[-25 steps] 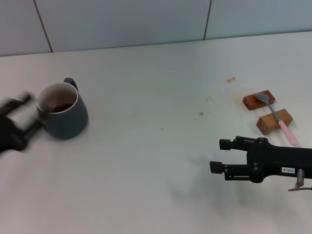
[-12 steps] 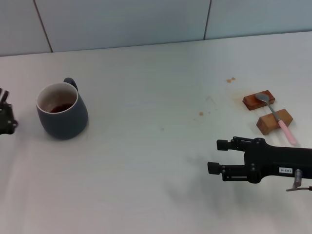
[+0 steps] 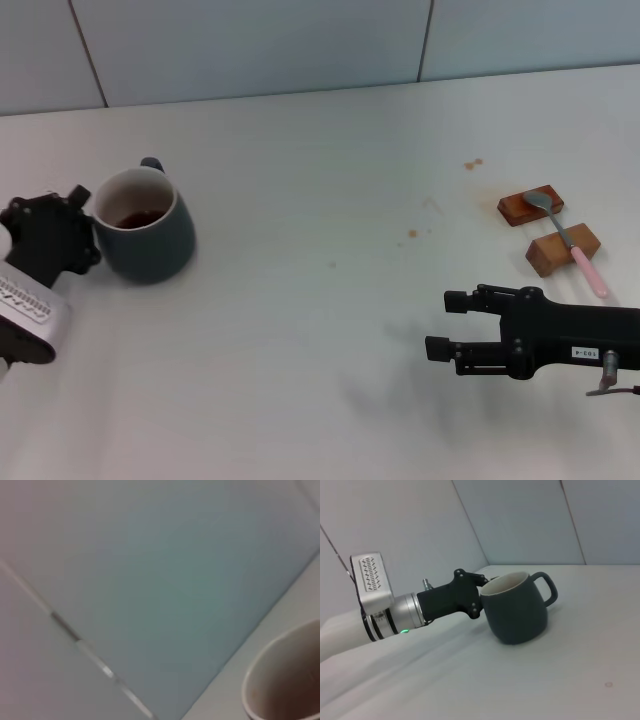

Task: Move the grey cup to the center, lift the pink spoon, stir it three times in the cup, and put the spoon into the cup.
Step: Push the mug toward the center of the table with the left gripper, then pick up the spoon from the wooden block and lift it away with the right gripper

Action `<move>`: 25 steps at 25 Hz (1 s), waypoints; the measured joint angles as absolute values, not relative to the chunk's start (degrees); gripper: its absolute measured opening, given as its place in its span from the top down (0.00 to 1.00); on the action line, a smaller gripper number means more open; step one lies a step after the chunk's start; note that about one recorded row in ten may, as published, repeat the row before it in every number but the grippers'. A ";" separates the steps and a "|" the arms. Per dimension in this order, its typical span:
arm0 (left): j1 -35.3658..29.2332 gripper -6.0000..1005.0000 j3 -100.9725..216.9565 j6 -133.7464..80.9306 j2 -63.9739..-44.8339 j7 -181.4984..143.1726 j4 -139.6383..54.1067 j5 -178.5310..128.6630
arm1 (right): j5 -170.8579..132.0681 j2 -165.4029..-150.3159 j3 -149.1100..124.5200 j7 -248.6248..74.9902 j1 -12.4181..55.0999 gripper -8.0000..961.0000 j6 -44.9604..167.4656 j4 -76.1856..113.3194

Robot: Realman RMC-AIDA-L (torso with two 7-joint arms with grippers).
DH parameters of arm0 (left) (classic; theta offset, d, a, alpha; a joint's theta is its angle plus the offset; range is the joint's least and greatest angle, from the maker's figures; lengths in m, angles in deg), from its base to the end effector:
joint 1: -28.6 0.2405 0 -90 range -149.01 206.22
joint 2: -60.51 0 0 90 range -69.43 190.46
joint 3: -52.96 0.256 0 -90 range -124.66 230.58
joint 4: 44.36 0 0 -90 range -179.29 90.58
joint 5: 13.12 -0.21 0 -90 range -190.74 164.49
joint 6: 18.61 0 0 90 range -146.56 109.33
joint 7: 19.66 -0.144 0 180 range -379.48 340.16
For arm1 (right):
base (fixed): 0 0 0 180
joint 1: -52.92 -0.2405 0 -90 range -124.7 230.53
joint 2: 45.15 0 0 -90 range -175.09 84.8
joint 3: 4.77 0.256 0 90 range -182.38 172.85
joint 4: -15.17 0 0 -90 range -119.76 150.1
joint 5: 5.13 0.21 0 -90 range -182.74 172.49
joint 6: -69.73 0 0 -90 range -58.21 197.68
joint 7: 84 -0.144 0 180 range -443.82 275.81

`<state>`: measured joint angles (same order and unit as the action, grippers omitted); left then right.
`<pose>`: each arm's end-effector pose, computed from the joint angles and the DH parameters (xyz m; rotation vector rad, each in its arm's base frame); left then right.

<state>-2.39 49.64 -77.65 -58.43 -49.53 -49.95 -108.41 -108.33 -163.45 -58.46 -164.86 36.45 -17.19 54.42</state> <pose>-0.3258 0.3415 -0.0475 -1.8875 0.0970 -0.0700 0.3059 0.2713 -0.0114 -2.6711 0.8470 0.7010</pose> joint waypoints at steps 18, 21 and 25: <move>-6.37 1.00 60.95 -78.30 -58.64 -49.11 -55.03 -115.23 | -108.40 -163.35 -58.56 -164.86 36.58 0.14 -17.39 54.46; -7.51 1.00 60.96 -78.07 -58.66 -48.18 -56.92 -118.87 | -108.40 -163.42 -58.60 -164.86 36.57 0.14 -17.45 54.46; -8.63 1.00 60.89 -77.94 -58.67 -46.12 -59.06 -122.99 | -108.22 -163.91 -58.39 -164.47 36.51 0.14 -17.52 54.46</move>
